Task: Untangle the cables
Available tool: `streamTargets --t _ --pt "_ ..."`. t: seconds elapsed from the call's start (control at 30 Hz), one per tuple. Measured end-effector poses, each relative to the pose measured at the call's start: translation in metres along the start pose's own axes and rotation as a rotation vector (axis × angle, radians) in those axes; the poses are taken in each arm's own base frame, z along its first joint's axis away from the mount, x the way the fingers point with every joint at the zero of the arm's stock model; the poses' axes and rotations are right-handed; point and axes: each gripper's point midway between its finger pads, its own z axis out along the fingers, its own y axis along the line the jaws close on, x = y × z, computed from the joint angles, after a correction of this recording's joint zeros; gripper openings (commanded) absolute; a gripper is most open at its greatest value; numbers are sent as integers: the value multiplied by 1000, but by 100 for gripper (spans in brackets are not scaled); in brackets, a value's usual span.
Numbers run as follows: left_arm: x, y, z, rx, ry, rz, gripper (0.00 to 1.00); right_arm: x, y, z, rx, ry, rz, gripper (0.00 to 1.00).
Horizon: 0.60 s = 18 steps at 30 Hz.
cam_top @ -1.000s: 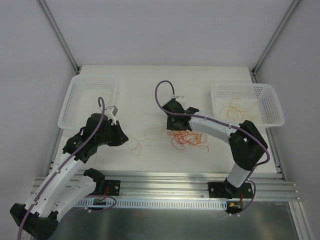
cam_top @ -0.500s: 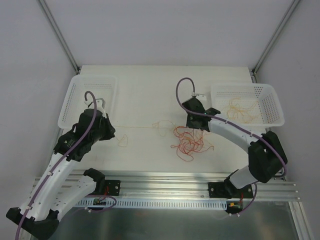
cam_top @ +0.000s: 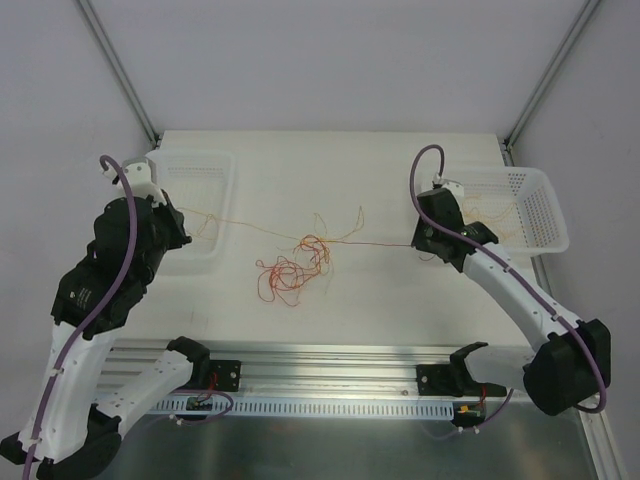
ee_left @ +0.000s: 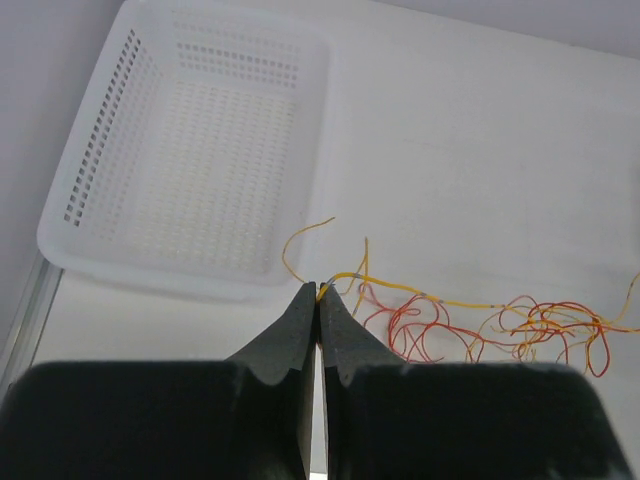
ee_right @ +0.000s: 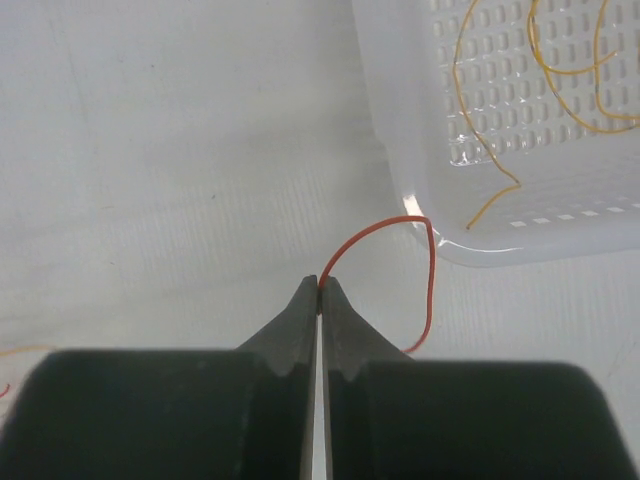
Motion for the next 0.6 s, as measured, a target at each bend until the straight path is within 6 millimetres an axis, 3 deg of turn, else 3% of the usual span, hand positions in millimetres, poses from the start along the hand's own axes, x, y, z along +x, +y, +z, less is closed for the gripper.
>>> streamTargets --t 0.17,0.23,0.27,0.37,0.47,0.6 --pt "5 -2 3 10 31 45 0 3 -9 -6 -26 20 29 2" --pt "10 -12 4 63 57 50 0 3 -1 -11 -81 29 29 9" --pt "14 -20 5 105 74 50 0 4 4 -13 -110 41 26 17" --pt "41 -50 11 267 159 50 0 14 18 -14 -173 89 2 39" --pt "77 -72 16 384 276 49 0 28 36 -16 -234 139 -48 48" --pt "118 -84 22 453 409 43 0 37 76 -33 -372 171 -154 59"
